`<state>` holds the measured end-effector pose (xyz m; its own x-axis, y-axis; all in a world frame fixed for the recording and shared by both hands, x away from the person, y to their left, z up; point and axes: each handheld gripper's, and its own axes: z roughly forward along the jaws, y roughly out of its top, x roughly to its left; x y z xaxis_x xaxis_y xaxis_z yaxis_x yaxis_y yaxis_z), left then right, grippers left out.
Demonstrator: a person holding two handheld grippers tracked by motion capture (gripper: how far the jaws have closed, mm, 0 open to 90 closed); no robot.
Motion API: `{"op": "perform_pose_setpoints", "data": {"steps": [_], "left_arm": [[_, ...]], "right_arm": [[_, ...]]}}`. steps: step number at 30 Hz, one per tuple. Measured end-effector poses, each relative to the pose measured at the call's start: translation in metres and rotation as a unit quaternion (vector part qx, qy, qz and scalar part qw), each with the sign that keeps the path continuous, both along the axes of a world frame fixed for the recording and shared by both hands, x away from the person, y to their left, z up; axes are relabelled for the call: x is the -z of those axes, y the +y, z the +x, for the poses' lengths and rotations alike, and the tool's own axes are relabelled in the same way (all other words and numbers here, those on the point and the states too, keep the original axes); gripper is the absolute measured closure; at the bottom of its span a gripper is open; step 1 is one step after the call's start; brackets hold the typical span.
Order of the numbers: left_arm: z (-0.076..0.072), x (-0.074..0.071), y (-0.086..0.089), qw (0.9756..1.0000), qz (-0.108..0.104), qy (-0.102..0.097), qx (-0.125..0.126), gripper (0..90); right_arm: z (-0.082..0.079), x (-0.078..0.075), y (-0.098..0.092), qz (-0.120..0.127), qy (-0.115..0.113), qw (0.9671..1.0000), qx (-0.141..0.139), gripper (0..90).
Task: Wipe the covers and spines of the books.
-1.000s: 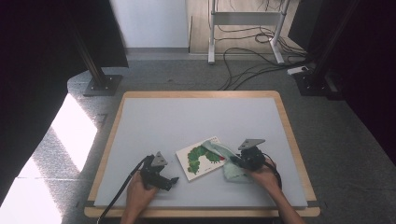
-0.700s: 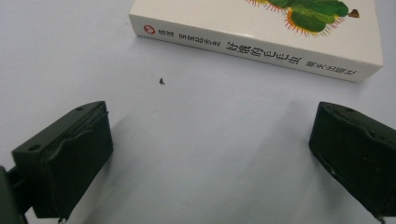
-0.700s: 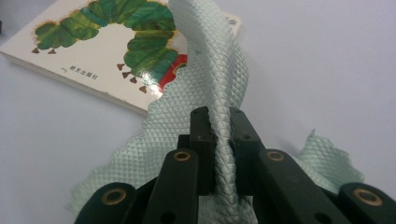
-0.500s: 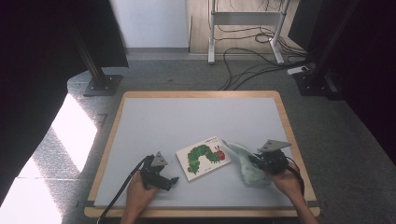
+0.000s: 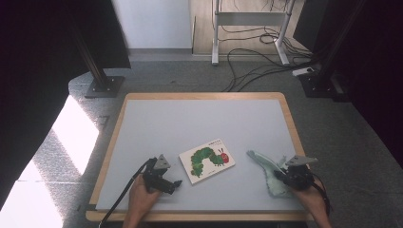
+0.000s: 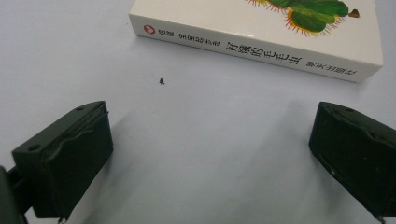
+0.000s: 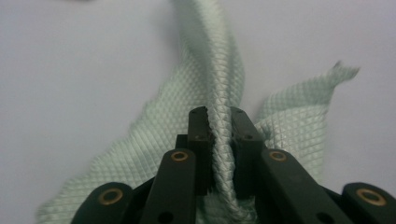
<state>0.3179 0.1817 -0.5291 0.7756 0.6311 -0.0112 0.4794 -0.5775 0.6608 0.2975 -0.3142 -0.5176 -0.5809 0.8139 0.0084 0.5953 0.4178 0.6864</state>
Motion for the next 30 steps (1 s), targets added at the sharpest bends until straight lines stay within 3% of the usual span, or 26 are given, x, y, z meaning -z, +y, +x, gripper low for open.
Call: {"op": "perform_pose_setpoints", "data": {"steps": [5, 11, 20, 30], "left_arm": [[0.0, 0.0, 0.0, 1.0, 0.0, 0.0, 0.0, 0.0], [0.0, 0.0, 0.0, 1.0, 0.0, 0.0, 0.0, 0.0], [0.0, 0.0, 0.0, 1.0, 0.0, 0.001, 0.0, 0.0], [0.0, 0.0, 0.0, 1.0, 0.0, 0.001, 0.0, 0.0]], "right_arm": [[0.001, 0.0, -0.002, 0.013, 0.006, 0.9999, -0.006, 71.0], [0.003, -0.008, 0.005, -0.001, -0.007, 0.9999, -0.009, 40.9], [0.013, -0.022, 0.018, 0.015, -0.029, 0.9993, -0.02, 26.2], [0.031, -0.032, 0.056, 0.023, -0.036, 0.9977, -0.054, 17.2]]}}
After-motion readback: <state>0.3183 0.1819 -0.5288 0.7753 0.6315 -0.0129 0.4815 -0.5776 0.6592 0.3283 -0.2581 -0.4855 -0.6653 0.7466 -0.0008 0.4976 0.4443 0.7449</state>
